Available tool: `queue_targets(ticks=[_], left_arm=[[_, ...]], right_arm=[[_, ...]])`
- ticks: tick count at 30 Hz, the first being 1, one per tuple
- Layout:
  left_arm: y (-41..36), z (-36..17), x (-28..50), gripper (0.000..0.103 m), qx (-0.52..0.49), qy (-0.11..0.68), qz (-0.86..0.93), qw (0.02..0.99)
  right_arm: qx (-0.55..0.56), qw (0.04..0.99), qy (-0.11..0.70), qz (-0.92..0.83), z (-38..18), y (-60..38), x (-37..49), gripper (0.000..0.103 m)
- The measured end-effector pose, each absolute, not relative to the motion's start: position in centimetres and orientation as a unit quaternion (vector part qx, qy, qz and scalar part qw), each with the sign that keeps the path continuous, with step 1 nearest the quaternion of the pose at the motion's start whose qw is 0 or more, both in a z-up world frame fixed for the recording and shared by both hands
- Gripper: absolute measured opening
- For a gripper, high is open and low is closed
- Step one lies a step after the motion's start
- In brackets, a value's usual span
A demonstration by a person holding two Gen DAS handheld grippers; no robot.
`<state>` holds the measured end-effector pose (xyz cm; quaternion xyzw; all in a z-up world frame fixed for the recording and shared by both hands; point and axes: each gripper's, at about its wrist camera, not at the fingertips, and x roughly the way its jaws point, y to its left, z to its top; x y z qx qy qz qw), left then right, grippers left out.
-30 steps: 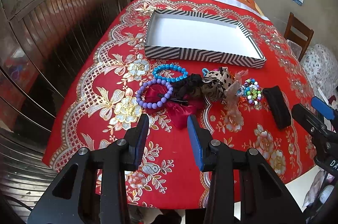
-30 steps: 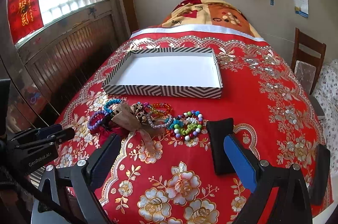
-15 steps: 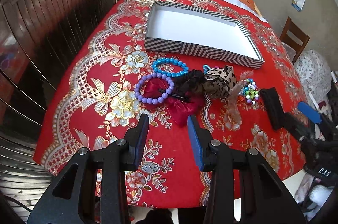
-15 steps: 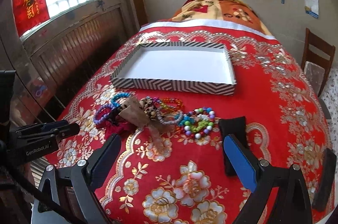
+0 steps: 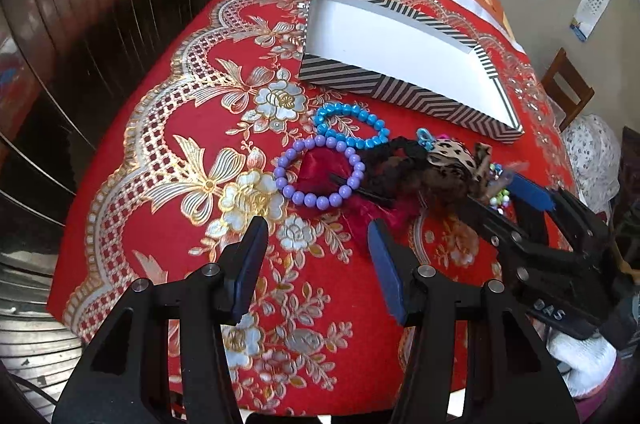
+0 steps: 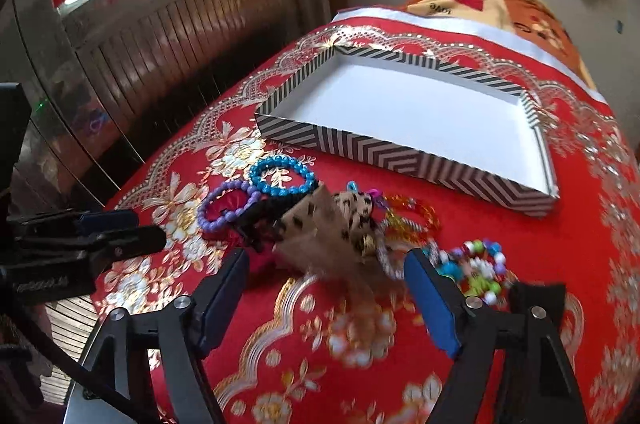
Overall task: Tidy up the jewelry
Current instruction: 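Grasp the brown leopard-print bow hair tie with the right gripper while the left grasps the purple bead bracelet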
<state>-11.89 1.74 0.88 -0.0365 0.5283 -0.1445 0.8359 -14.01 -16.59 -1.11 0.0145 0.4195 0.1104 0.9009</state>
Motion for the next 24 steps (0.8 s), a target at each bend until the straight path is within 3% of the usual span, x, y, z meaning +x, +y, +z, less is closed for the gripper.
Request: queue_targets(ticks=[5,11,12,17,24], left_arm=[[0.1,0.1,-10.4,0.052,-0.008,0.525,-0.148,0.838],[-1.9,-1.5,-8.4,0.048,0.036,0.535,-0.167,0.828],[-2.1,-1.9,-8.1,0.039,0.037,0.54,-0.171,0.823],[-2.5,-2.5,-7.1,0.015,0.047,0.543,-0.188,0.817],[-1.3,-1.2,-6.4,0.008,0.021,0.544,-0.193,0.817]], right_arm=[[0.029,0.882,0.447,0.146,-2.7,-17.1,-11.3,0.046],[0.04,0.879,0.445,0.166,-2.6,-18.5,-10.7,0.026],[0.042,0.879,0.445,0.168,-2.5,-18.7,-10.7,0.025],[0.051,0.882,0.436,0.174,-1.4,-19.6,-10.8,0.019],[0.079,0.881,0.426,0.19,0.1,-20.8,-11.6,0.018]])
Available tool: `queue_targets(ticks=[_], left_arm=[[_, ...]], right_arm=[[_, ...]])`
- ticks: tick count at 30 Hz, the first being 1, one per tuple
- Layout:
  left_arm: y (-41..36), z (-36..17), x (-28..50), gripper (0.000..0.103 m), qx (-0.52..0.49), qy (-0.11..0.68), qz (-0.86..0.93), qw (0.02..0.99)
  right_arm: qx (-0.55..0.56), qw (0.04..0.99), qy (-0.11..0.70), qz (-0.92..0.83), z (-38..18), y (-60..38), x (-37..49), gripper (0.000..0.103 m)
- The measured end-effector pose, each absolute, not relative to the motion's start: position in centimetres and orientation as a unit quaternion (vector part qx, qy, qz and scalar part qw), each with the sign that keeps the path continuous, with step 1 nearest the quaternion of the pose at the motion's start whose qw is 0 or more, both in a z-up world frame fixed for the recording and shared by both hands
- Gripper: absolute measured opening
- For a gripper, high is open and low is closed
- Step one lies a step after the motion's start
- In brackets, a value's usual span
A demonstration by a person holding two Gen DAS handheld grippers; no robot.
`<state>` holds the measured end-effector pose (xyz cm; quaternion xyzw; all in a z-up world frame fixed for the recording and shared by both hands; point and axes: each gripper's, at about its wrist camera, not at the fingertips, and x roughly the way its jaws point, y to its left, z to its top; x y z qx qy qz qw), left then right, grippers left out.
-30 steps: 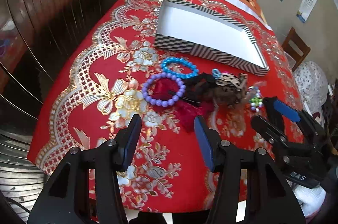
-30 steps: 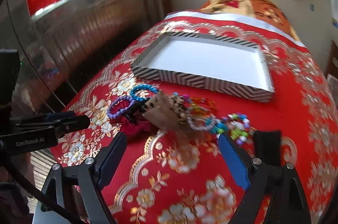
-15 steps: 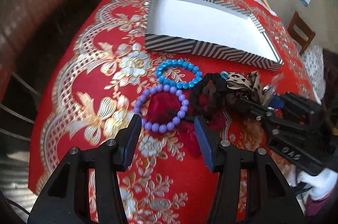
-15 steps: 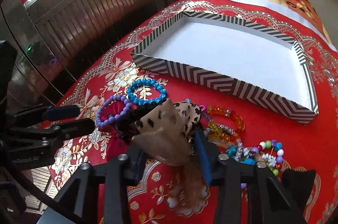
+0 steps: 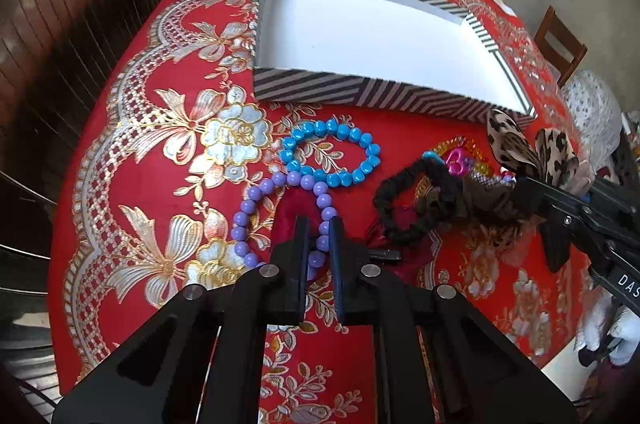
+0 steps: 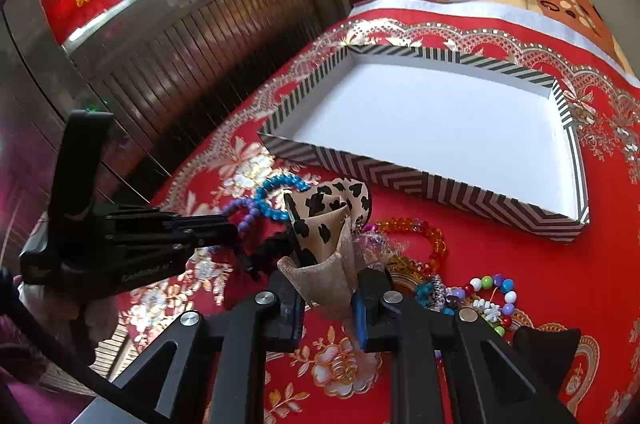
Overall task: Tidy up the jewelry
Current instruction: 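Grasp the brown leopard-print bow hair tie with the right gripper while the left grasps the purple bead bracelet, then carry the bow hair tie and purple bracelet over the white box with both grippers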
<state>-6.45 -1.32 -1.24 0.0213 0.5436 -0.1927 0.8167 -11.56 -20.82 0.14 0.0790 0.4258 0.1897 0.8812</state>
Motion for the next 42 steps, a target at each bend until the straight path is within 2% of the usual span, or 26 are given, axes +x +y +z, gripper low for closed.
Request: queue_targets(ticks=[9,14,16,18,19,22,29,31,33,42], left_arm=[[0.4,1.9,-6.6,0.007,-0.013,0.525,-0.201,0.827],[0.6,2.0,-7.2,0.007,0.002,0.52,-0.205,0.829],[0.6,1.5,-7.6,0.01,0.01,0.519,-0.209,0.829],[0.3,0.9,-8.2,0.026,0.025,0.521,-0.214,0.826],[0.2,0.6,-8.3,0.03,0.03,0.523,-0.216,0.824],[-0.7,-0.4,-8.3,0.032,0.034,0.53,-0.218,0.819],[-2.9,-2.1,-6.3,0.031,0.056,0.543,-0.196,0.814],[-3.6,-2.6,-5.8,0.025,0.067,0.55,-0.197,0.809],[-4.0,-3.1,-5.4,0.012,0.073,0.557,-0.192,0.805],[-0.1,-0.8,-4.6,0.008,-0.006,0.559,-0.189,0.807]], right_arm=[[0.112,0.886,0.402,0.203,2.7,-21.3,-12.4,0.017],[0.112,0.895,0.383,0.2,4.6,-21.4,-13.3,0.017],[0.114,0.898,0.378,0.197,5.0,-21.7,-13.6,0.017],[0.116,0.899,0.375,0.192,5.2,-22.0,-14.0,0.017],[0.117,0.9,0.376,0.189,5.2,-22.2,-14.1,0.017],[0.123,0.899,0.381,0.179,5.0,-22.9,-14.2,0.017],[0.128,0.896,0.385,0.18,4.8,-23.4,-14.5,0.017],[0.129,0.896,0.385,0.181,4.8,-23.5,-14.4,0.017],[0.13,0.895,0.385,0.183,4.8,-23.5,-14.3,0.017],[0.124,0.898,0.372,0.198,6.0,-22.8,-13.6,0.017]])
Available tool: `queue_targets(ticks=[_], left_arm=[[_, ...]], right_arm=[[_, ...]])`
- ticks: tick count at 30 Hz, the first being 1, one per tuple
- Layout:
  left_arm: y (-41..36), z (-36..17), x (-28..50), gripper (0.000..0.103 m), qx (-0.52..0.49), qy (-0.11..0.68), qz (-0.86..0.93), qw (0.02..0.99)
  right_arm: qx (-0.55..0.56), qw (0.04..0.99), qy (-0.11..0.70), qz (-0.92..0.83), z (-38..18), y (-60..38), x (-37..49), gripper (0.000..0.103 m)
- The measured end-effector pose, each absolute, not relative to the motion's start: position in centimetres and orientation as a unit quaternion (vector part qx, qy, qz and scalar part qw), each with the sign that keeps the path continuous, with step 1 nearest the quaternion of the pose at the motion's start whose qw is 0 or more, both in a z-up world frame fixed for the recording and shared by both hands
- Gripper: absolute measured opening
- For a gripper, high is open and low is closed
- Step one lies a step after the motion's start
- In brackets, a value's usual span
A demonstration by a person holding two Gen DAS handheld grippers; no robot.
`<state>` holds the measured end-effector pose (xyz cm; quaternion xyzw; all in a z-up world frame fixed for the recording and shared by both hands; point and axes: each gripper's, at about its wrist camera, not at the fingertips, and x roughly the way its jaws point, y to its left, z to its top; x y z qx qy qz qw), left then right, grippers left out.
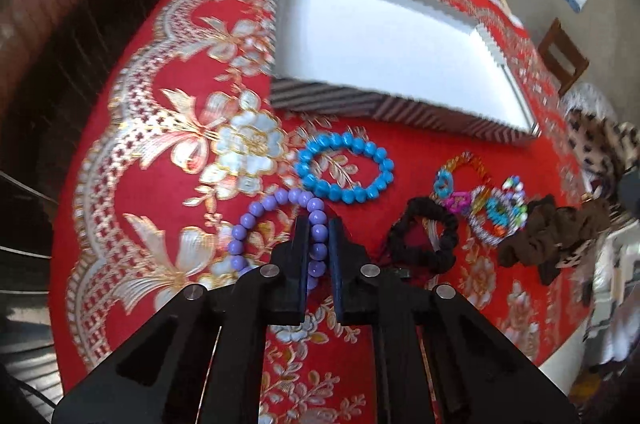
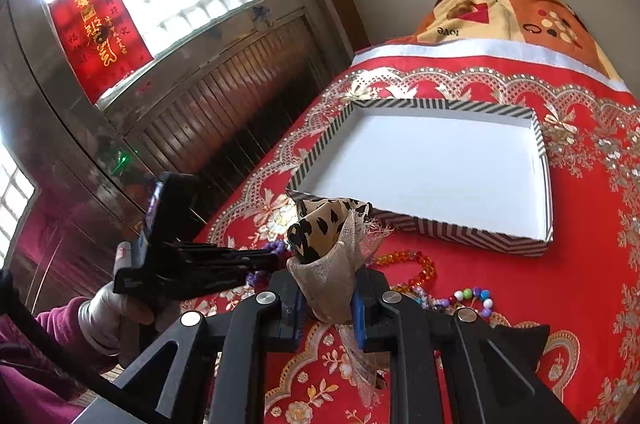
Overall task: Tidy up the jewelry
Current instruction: 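Carry the bow hair tie and purple bracelet over the white box with both grippers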
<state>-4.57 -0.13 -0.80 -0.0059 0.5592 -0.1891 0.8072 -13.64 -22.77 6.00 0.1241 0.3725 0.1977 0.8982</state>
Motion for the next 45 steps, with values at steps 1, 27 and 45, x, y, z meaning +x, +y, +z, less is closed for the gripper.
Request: queue_targets(ticks=[1,27,45], left_arm=[[0.3,-0.2,-4.5,0.008,-0.014,0.556,-0.188,0.81],[-5.0,7.3,4.0,0.008,-0.019,0.485,-0.191,0.853],[-7.7,0.3,10.1,0.008,0.006,0.539,-0.141,0.83]], right_arm=[[0.124,0.898,0.372,0.199,6.1,-22.7,-13.4,0.017],[0.127,0.914,0.357,0.145,8.3,-27.0,-3.9,0.017],[0.189,0.853,0.459,0.161,-0.5,-26.9,4.5,0.017]])
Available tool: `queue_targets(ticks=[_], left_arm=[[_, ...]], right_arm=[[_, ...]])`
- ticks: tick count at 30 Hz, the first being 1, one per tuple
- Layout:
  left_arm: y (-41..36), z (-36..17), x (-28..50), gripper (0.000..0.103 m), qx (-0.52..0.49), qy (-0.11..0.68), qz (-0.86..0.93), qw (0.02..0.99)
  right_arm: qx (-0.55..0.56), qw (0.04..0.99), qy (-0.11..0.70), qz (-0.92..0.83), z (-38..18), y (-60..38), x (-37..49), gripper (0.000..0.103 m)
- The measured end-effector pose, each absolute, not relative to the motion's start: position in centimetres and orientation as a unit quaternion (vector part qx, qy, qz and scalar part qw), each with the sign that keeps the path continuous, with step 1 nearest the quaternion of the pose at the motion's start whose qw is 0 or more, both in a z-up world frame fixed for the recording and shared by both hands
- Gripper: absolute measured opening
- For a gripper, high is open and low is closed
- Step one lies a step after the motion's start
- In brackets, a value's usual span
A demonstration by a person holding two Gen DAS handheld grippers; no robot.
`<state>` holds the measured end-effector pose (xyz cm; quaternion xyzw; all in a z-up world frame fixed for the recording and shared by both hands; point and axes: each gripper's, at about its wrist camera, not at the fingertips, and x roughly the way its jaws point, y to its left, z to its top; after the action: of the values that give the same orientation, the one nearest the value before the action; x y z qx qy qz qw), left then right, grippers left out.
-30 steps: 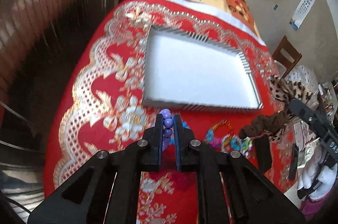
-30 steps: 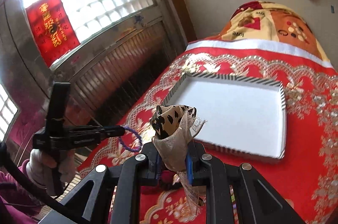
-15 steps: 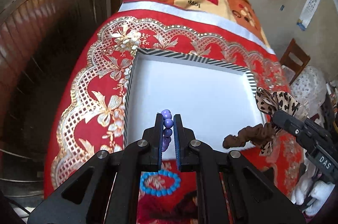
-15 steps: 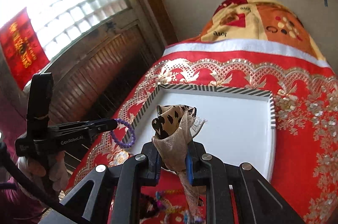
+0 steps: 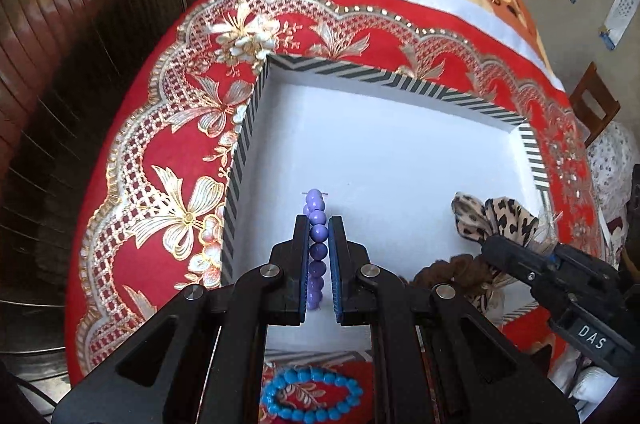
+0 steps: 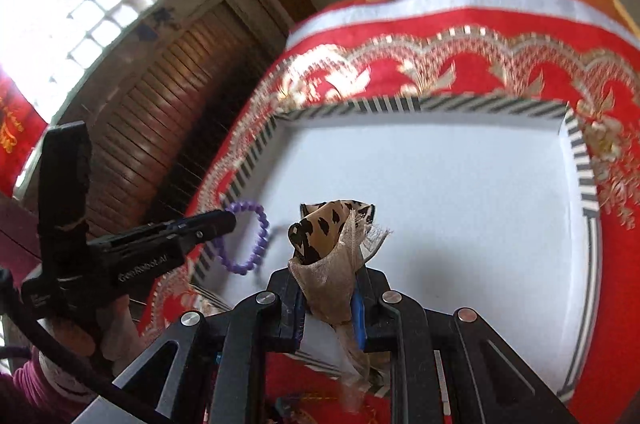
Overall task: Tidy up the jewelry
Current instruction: 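Carry the bow hair tie and purple bracelet over the white box with both grippers, then open both grippers to drop the bow hair tie and purple bracelet into the box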
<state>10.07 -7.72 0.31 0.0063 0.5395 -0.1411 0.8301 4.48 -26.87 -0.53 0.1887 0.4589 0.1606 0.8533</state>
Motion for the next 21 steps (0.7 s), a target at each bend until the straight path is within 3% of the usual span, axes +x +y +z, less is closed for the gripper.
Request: queue_targets(ticks=[5,7,8,9,21], left_arm=[[-7.4,-0.6,10.4,0.009,-0.004,0.543,-0.137,0.828],[-7.2,-0.7,10.5,0.015,-0.012,0.543,-0.142,0.828],[-7.2,-0.7,10.6,0.024,-0.017,0.544,-0.145,0.827],[-7.1,-0.8,10.6,0.032,-0.023,0.545,-0.148,0.825],[-5.9,0.4,8.9,0.04,-0.037,0.536,-0.147,0.83]], right_arm=[[0.191,0.842,0.48,0.158,-1.9,-26.9,5.1,0.019],[0.191,0.842,0.482,0.151,-1.9,-27.1,5.0,0.032],[0.19,0.844,0.479,0.148,-1.7,-27.2,4.9,0.045],[0.189,0.846,0.476,0.147,-1.6,-27.4,4.9,0.046],[0.177,0.863,0.455,0.133,0.9,-28.4,2.8,0.046]])
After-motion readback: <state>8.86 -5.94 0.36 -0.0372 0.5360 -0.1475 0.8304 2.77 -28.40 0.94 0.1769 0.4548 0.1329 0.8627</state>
